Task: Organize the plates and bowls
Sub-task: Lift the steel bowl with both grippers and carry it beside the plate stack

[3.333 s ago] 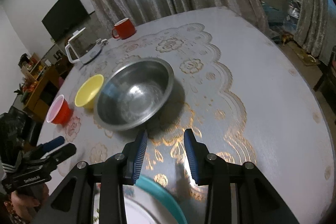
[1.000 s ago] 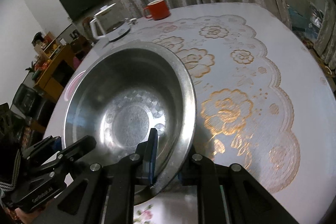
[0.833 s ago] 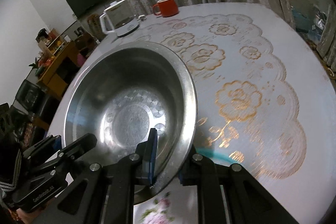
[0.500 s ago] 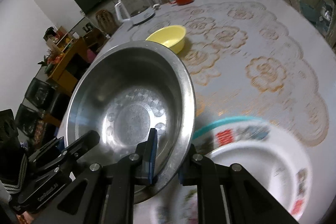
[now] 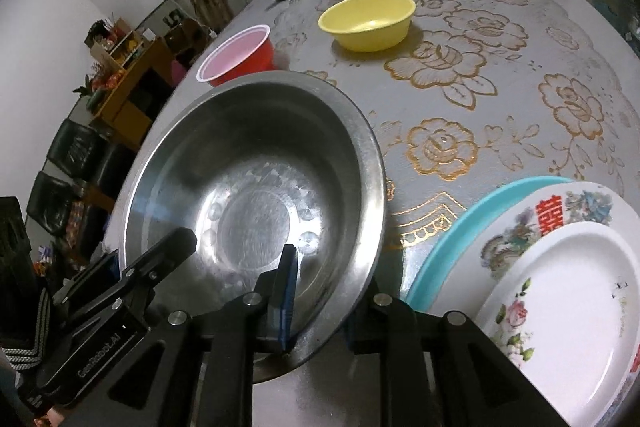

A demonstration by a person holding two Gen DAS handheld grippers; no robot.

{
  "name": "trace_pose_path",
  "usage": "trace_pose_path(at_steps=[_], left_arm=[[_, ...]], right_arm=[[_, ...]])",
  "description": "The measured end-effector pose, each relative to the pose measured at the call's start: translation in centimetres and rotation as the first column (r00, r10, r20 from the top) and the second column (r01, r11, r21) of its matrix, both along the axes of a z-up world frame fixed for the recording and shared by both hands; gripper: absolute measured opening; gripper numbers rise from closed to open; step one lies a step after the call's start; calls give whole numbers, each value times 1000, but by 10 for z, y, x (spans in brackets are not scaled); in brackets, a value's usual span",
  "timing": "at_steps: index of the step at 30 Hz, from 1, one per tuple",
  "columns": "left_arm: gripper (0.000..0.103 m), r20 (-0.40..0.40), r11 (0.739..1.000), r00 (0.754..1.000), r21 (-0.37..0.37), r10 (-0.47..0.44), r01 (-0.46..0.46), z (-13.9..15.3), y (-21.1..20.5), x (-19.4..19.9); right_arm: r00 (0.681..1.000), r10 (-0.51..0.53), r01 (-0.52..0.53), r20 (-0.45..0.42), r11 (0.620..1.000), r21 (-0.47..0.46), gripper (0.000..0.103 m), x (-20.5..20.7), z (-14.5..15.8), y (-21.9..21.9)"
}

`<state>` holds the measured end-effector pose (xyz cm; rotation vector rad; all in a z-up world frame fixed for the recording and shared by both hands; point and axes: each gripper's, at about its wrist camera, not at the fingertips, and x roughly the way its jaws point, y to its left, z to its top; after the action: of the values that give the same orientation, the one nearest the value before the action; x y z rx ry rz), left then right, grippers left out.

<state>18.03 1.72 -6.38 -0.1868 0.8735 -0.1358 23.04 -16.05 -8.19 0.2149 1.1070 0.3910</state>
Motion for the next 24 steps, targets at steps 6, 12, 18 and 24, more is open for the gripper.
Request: trace_pose_path(at_steps=[6, 12, 18, 24], left_arm=[[34, -15, 1000, 1000, -6, 8, -8, -6, 5, -1], [34, -35, 1000, 999, -13, 20, -21, -13, 11, -4], [34, -59, 999, 998, -25, 24, -26, -24, 10, -6], [35, -62, 999, 997, -37, 36, -38, -27, 10, -9]], right_arm=[[1000, 14, -14, -9, 999, -30, 22, -1, -3, 7], [999, 38, -39, -24, 998, -50, 24, -4, -9, 16], [999, 41, -43, -31, 997, -63, 27, -7, -13, 15], [998, 57, -59, -22, 996, -67, 28, -8, -10, 15]])
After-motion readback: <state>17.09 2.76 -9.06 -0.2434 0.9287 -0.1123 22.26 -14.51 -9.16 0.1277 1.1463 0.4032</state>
